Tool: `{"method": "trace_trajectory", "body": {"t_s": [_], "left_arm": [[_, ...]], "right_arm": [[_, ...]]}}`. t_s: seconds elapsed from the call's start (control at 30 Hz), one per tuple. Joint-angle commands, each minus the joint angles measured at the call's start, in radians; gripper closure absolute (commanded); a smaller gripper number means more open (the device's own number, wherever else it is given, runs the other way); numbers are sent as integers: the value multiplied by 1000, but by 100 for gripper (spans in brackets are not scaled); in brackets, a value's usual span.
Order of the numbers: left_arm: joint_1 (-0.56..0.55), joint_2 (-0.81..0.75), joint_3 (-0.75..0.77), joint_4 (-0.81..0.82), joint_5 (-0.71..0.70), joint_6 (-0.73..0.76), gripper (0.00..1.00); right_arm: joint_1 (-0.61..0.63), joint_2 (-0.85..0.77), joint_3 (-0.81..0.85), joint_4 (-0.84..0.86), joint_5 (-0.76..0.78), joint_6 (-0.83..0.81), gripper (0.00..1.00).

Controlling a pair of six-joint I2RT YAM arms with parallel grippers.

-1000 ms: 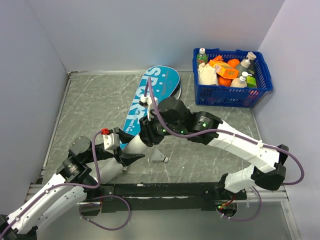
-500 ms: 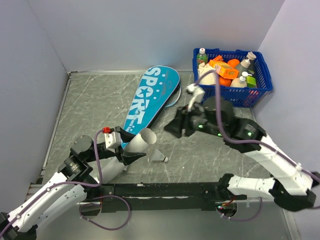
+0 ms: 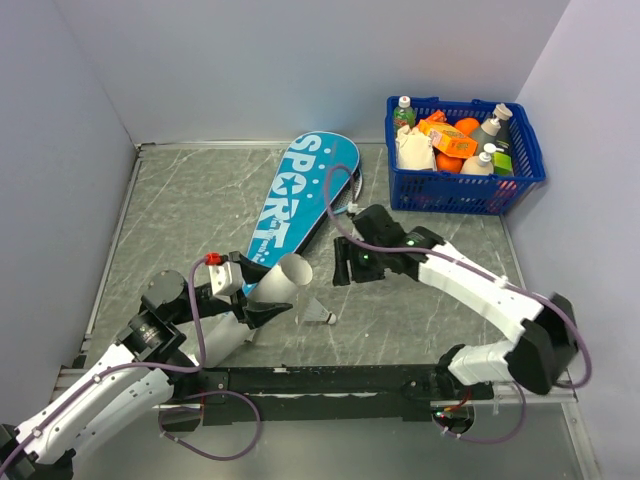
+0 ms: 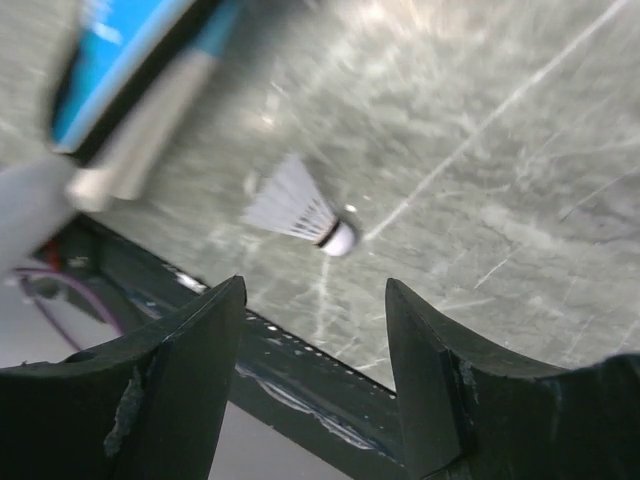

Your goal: Pack up the badminton gear

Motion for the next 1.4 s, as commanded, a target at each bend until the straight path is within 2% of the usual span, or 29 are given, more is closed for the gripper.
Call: {"method": "trace_trajectory", "body": {"t_s": [0.0, 0.33, 0.57, 0.83, 1.17, 1.27, 1.37], "left_arm": [[-2, -13, 12, 32, -14, 3, 99], [0, -44, 9, 35, -13, 2, 99], [0, -52, 7, 34, -8, 0, 99], [0, -65, 9, 24, -8, 6, 99], [-2, -72, 10, 21, -2, 8, 99], [-2, -75, 10, 21, -4, 9, 99], [-2, -76, 10, 21, -2, 11, 99]], "right_arm": [[36, 75, 26, 97, -32, -4, 32], [99, 308, 101, 129, -106, -46, 27], [131, 400, 163, 122, -48, -23, 27], [174, 528, 278, -18, 64, -55, 32], [189, 589, 305, -101, 138, -101, 36], [197, 604, 316, -121, 138, -110, 40], [202, 606, 321, -130, 169, -112, 60]]}}
